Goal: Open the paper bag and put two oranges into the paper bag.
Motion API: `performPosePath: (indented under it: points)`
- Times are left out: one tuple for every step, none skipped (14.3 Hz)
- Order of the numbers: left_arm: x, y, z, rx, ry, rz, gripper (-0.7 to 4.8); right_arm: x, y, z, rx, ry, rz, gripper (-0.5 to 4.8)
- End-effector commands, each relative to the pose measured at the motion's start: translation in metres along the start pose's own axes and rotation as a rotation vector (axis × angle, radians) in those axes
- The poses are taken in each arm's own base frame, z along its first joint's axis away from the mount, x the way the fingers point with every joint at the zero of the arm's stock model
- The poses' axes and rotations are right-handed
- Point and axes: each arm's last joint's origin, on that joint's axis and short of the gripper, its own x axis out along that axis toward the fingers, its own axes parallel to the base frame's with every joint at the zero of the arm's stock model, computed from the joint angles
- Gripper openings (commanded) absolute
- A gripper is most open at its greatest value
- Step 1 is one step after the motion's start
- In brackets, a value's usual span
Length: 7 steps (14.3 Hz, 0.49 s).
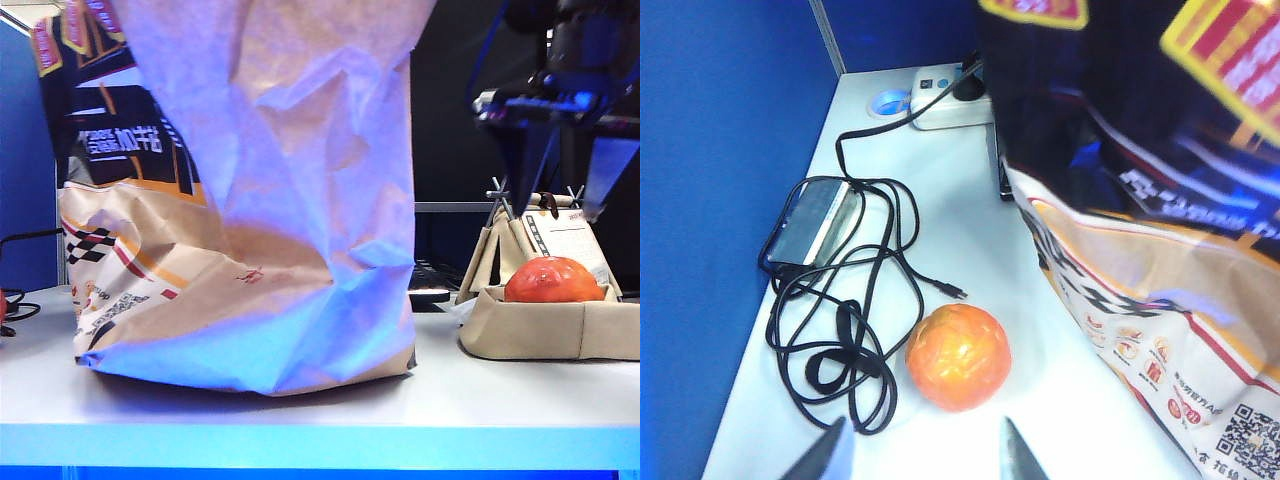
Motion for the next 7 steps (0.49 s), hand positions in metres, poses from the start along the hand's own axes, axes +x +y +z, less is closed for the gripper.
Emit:
performPosePath:
  points:
    - [0.0, 0.0, 0.0, -0.002, 0.004, 0.005, 1.93, 0.008, 0.0, 0.007, 0.002, -0.019, -0.001, 4.1]
    - [0.0, 0.0, -0.001, 0.001, 0.008, 0.005, 1.93, 0.013, 0.0, 0.007, 0.001, -0.008, 0.0, 4.1]
    - [0.0, 0.0, -0.002, 0.005, 0.017, 0.006, 1.93, 0.024, 0.0, 0.009, 0.003, 0.025, -0.002, 4.11]
    - [0.0, 0.001, -0.002, 0.007, 0.021, 0.006, 1.93, 0.032, -0.001, 0.01, 0.003, 0.05, -0.002, 4.11]
    - [0.0, 0.001, -0.003, 0.009, 0.025, 0.007, 1.93, 0.038, -0.001, 0.01, 0.004, 0.072, -0.002, 4.1]
    - [0.0, 0.001, -0.003, 0.01, 0.026, 0.007, 1.93, 0.043, -0.001, 0.01, 0.004, 0.095, -0.003, 4.1]
    - [0.0, 0.001, -0.003, 0.009, 0.025, 0.007, 1.93, 0.048, -0.001, 0.01, 0.004, 0.118, -0.003, 4.1]
